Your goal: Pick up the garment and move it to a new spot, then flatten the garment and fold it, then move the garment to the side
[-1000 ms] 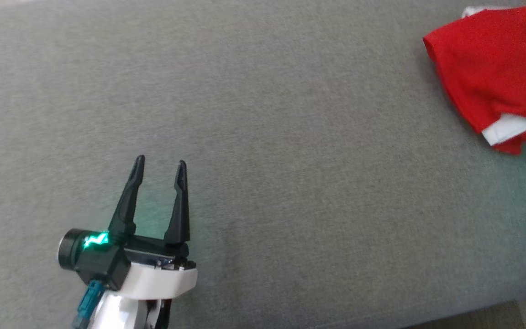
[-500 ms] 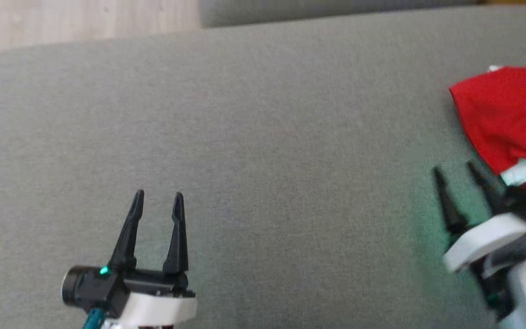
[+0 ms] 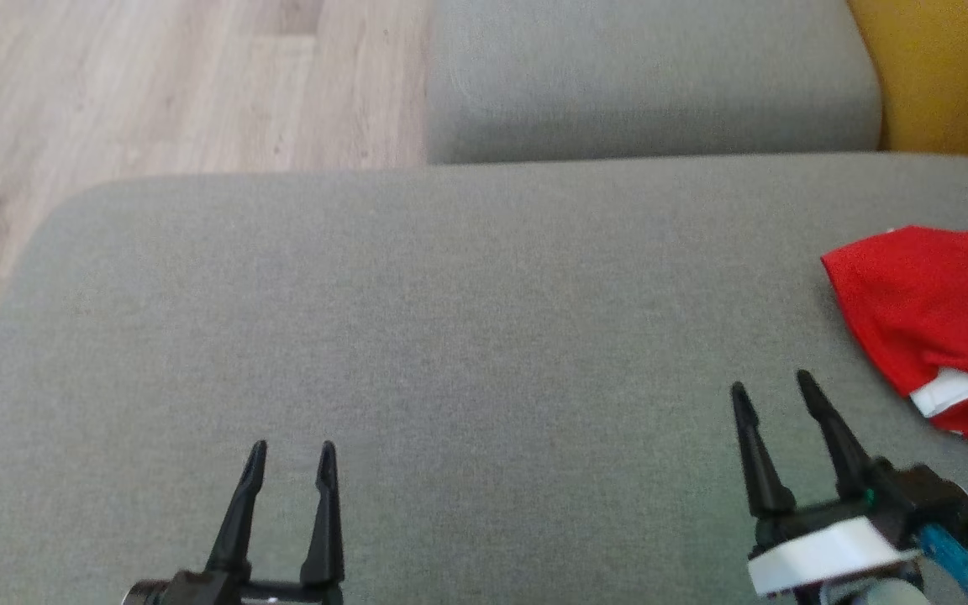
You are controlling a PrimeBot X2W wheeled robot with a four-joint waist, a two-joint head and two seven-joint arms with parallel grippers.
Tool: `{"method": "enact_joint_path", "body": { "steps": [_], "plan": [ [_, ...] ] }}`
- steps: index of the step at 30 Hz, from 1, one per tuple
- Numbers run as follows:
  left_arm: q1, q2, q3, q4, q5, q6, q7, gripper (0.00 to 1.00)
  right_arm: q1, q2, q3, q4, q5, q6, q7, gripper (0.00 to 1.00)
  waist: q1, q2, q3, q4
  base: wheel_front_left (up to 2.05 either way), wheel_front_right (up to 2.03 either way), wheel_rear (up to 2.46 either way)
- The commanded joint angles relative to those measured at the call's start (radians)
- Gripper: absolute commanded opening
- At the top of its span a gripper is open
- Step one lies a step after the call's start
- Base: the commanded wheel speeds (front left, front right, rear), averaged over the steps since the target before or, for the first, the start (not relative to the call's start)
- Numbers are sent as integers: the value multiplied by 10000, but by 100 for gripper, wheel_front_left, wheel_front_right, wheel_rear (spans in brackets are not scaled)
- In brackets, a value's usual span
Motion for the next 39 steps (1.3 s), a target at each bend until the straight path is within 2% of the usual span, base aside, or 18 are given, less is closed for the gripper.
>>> {"method": "enact_joint_path", "body": {
  "steps": [1,8,25,26,29,39],
  "plan": [
    [-208,-29,394,-346,107,120,-51,100,165,107,-22,-566,-232,-7,-131,100,2,-1,-243,66,0,0,0],
    [212,-29,671,-406,216,262,-51,100,1324,389,-336,-1173,-454,-7,-134,100,2,-1,-589,53,0,0,0],
    [393,-30,857,-319,393,416,-51,100,1712,406,-504,-1364,-90,-7,-135,100,2,-1,-671,150,0,0,0],
    [755,17,482,32,316,336,0,0,1924,477,-697,-944,-201,0,-25,0,3,-1,-670,151,0,0,0],
    [808,17,469,459,146,322,19,0,1943,477,-669,-530,-30,0,5,0,3,-1,-657,141,0,0,0],
    [512,98,614,572,-1118,196,244,0,1631,386,-719,-421,1270,-1,226,0,2,-1,-581,78,0,0,0]
  ]
}}
